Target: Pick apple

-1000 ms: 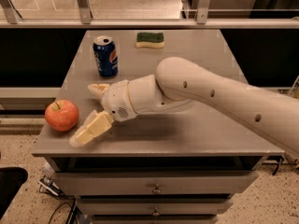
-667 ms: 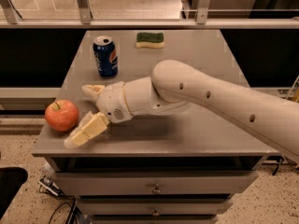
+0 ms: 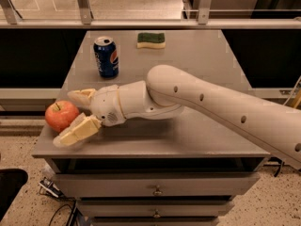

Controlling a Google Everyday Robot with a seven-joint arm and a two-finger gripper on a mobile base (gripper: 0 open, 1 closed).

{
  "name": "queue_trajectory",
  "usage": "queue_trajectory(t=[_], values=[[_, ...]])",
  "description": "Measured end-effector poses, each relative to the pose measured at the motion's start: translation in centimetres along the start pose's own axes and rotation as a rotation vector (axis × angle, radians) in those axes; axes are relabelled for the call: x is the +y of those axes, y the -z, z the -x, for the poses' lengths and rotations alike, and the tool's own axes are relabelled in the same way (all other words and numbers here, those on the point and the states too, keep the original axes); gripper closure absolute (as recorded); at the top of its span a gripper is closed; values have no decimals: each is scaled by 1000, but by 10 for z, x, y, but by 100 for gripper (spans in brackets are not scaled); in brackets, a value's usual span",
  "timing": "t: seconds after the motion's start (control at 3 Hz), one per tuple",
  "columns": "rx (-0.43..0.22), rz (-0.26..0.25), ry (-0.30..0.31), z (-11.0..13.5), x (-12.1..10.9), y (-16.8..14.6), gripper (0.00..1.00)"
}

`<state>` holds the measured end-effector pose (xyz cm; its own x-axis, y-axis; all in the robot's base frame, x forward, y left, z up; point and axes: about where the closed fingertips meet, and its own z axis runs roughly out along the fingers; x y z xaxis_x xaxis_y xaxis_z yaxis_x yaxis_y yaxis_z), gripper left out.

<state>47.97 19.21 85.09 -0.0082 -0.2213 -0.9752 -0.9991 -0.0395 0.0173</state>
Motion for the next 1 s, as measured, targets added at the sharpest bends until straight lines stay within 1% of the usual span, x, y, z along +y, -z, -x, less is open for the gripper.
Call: queue_trajectory(t=[0.33,1.0], values=[[1,3,1,1,1,-1,43],[1,11,4,2,4,-5,88]])
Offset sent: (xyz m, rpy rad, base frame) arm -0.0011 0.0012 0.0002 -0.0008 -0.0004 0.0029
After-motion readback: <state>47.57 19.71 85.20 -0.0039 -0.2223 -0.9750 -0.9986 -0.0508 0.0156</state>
